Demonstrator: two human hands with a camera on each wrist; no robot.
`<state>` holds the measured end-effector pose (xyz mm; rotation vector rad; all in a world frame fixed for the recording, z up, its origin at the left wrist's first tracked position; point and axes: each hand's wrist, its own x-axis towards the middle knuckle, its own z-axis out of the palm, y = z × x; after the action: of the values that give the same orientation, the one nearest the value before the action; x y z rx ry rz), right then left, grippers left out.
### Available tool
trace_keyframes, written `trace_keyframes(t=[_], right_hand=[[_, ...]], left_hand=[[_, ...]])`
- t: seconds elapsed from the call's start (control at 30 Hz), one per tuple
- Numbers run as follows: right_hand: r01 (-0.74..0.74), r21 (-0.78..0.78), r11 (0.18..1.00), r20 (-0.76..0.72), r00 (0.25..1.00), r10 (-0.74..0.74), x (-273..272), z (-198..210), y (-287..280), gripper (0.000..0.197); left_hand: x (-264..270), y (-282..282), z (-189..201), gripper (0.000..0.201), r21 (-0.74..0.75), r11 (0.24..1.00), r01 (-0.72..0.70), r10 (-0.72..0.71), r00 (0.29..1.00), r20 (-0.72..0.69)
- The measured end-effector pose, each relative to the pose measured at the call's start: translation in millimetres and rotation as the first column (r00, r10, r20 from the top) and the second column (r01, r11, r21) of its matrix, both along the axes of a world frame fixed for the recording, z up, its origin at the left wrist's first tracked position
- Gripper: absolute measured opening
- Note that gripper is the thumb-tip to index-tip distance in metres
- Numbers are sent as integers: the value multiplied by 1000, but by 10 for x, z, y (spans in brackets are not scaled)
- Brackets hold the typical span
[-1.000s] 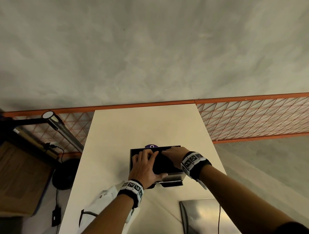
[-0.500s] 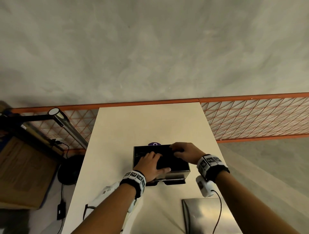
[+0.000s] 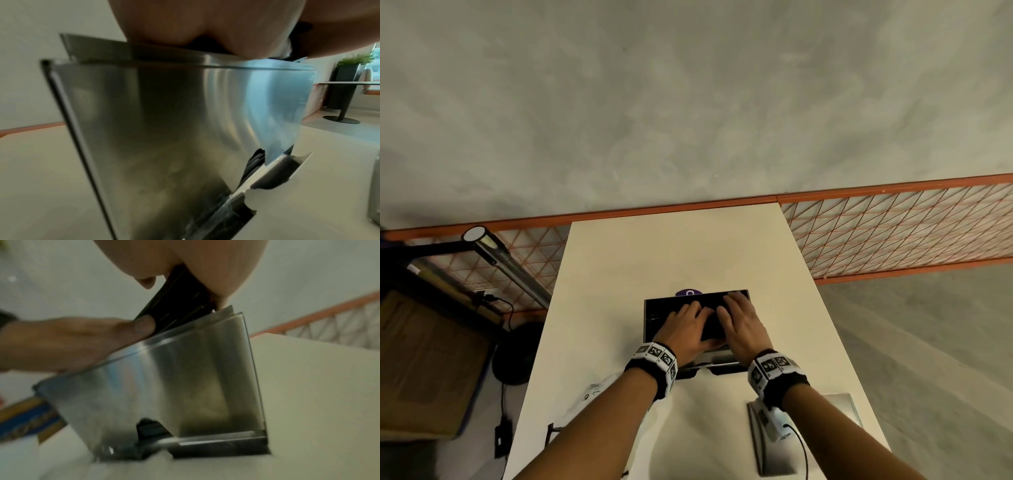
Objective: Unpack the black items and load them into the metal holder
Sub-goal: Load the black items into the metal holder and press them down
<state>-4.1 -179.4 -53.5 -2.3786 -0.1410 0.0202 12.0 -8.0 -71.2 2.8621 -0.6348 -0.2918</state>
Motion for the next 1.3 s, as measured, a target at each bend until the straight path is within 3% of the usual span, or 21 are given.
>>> trace_keyframes(t=[0.07,0.17,0.33,0.43,0.6,0.67,0.8,0.93,1.07,1.3], right_hand=[[-130,-146,981,55,989,140,-32,-18,-11,40],[-330,-375,867,43,928,371,18,-137,-77,26],[-295,-616,730,22,920,390,25,-121,-104,42],[-335,-713,616,-75,910,407,-25,19,20,26],[-370,-745,556,-88,880,467,-136,45,245,13],[-360,-751,553,-84,883,461,-165,-34,246,16],[-317,-716,623,-61,916,396,-219,-98,208,40],[-283,-688,668,-33,932,360,-300,-76,220,33],[-278,-691,668,-10,927,375,-330,-91,208,30],[-247,-667,703,13,939,343,-331,-93,225,21]], left_hand=[[-13,23,-4,78,6,1000,12,-12,1000,20],[-51,112,-35,88,-1,999,45,-45,999,20],[-180,191,-109,99,43,999,2,0,998,-55],[-269,156,-138,95,70,997,-14,16,999,-37],[-389,127,-128,76,79,995,-65,64,998,10],[-423,110,-118,73,77,994,-83,82,997,8],[-476,116,-116,75,36,997,-65,63,996,56],[-518,141,-150,104,-62,996,-61,68,991,115],[-409,86,-159,129,-12,1000,-7,7,1000,18],[-200,19,-143,139,70,997,32,-22,991,-135]])
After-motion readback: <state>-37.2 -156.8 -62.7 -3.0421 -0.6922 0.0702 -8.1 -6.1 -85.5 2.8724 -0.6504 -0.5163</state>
